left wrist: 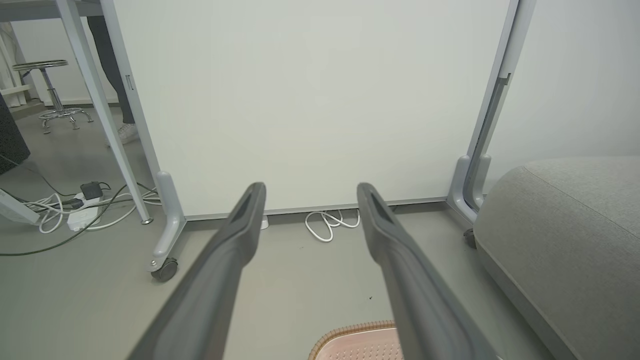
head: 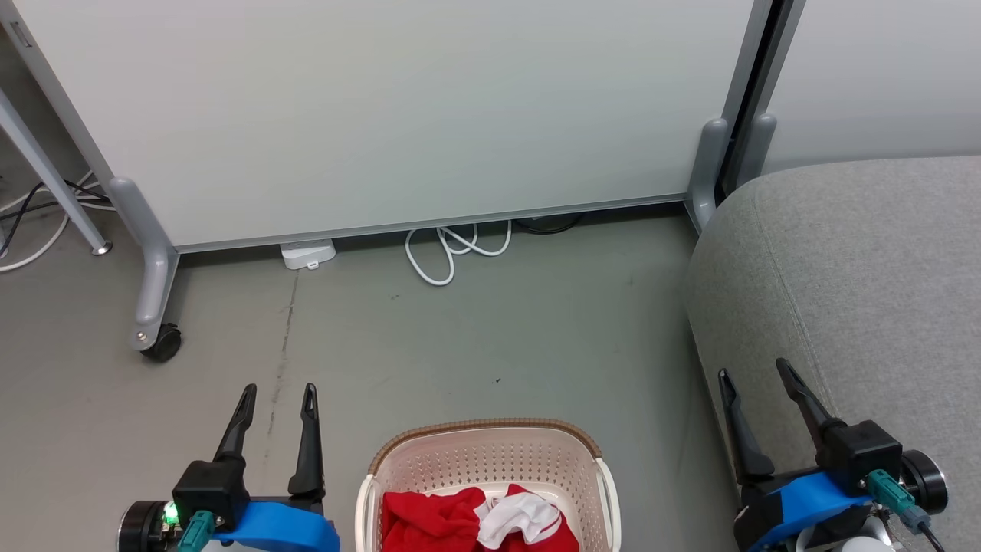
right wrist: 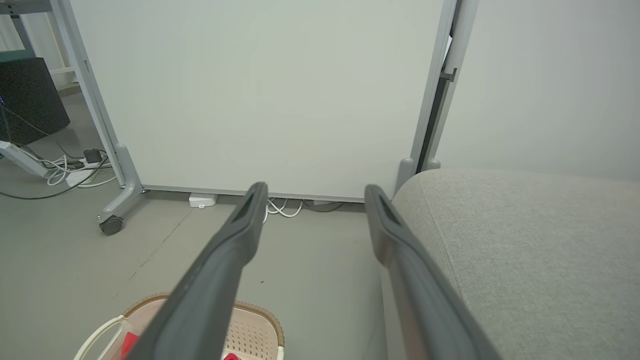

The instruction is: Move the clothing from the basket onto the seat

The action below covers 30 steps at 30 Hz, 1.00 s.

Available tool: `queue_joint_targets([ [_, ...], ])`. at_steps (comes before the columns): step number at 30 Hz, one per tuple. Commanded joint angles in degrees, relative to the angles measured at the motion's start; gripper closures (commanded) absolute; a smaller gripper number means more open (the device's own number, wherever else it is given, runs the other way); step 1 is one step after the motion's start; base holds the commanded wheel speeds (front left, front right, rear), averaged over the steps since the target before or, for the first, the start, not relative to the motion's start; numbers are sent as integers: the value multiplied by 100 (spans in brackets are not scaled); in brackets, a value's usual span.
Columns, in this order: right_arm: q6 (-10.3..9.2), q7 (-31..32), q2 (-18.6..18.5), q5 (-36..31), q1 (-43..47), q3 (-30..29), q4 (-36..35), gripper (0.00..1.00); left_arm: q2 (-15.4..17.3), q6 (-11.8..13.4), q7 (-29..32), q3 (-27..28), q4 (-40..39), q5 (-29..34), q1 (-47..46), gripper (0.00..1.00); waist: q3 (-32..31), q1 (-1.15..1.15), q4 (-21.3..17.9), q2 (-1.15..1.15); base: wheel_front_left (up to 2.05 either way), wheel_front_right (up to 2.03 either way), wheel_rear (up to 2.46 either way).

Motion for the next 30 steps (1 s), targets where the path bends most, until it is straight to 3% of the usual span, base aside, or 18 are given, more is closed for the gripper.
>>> queue_joint_targets([
  [1, 12, -44, -33, -110, -54, 5, 11, 0, 12, -8, -60, 13, 4, 103, -18, 0, -2, 0, 5, 0, 0, 0, 0],
  [19, 12, -88, -34, -159, 3, 40, 24, 0, -53, -99, -93, 74, 33, 206, 85, 0, -13, 0, -17, 0, 0, 0, 0],
  [30, 8, -45, -31, -161, -272, 320, -162, 0, 74, -273, -85, -230, 965, 343, -203, 0, 642, 0, -539, 0, 0, 0, 0],
])
